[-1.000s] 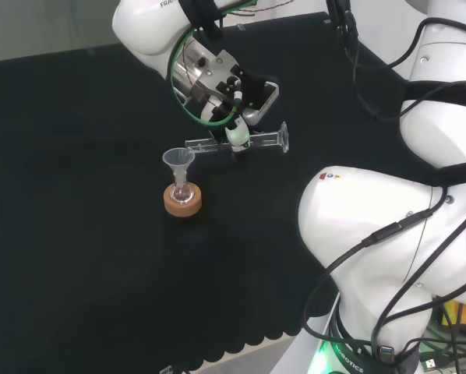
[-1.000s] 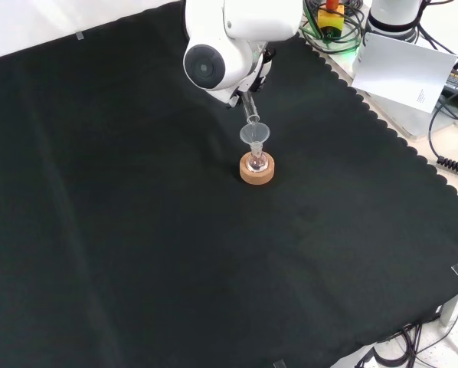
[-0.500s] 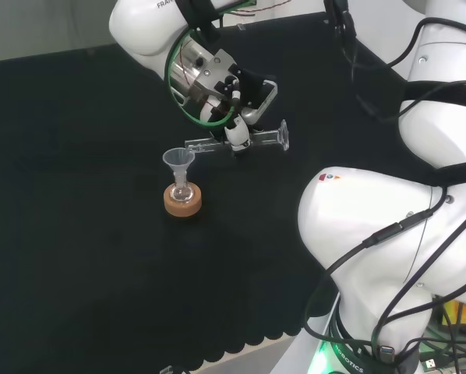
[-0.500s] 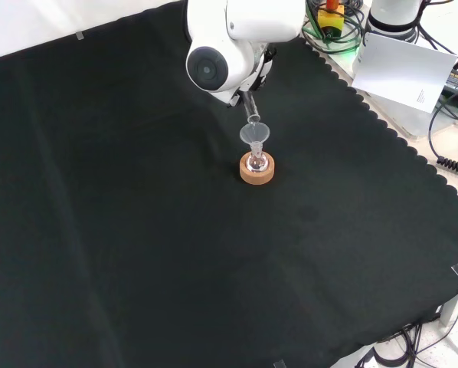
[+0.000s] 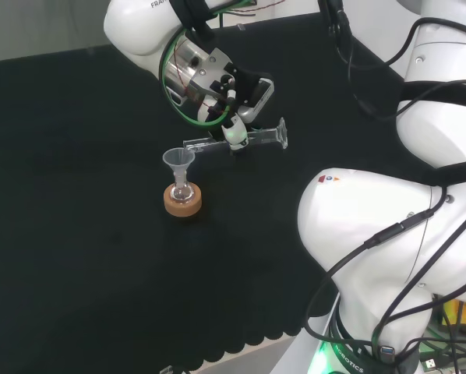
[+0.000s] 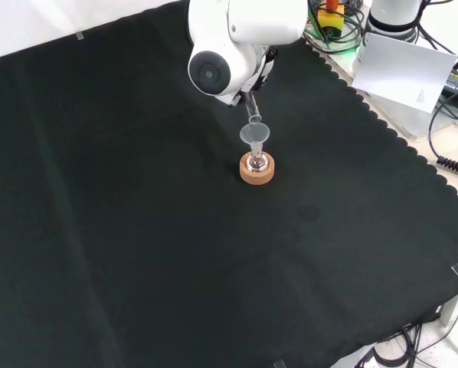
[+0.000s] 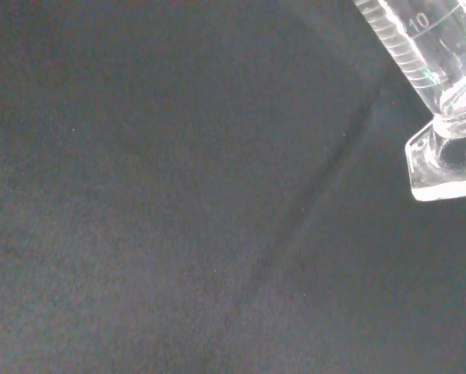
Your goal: Pour the water from the graduated cylinder into the round-bottom flask.
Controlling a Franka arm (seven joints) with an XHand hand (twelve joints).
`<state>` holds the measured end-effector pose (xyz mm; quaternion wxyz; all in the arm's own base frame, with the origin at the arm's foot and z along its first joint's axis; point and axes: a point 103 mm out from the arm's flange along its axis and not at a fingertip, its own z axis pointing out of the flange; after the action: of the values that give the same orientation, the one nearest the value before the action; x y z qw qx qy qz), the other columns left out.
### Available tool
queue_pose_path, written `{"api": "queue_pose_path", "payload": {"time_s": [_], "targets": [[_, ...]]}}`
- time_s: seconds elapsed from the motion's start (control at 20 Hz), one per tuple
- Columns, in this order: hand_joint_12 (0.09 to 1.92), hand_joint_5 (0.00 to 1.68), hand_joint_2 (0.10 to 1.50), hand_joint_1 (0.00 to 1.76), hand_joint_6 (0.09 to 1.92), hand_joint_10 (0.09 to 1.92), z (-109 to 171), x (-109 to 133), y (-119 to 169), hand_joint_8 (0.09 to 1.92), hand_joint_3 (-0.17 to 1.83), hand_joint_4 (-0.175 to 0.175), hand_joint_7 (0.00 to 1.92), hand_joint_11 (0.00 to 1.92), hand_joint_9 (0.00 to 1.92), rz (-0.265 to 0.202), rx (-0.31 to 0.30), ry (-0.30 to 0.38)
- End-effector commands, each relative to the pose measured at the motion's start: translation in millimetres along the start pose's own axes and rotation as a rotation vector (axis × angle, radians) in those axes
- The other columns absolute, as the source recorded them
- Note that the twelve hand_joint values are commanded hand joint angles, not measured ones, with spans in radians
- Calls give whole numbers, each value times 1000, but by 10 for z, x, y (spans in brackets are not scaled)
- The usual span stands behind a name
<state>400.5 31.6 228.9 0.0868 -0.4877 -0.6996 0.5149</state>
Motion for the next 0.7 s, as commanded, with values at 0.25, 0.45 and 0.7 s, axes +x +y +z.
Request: {"api": "queue_pose_path", "payload": {"time_s": [0.25,0.45,0.7], "targets": [[867,892,1150,1243,1114,87,7,-9,-1,1111,0,-175,930,1096,1371,4,10,-2],[867,891,1151,1243,1115,87,5,-13,-2,1112,0,-175,929,1096,1372,4,11,-3],[867,891,1151,1243,1116,87,3,-16,-2,1113,0,-175,928,1097,1374,4,10,-4]]}}
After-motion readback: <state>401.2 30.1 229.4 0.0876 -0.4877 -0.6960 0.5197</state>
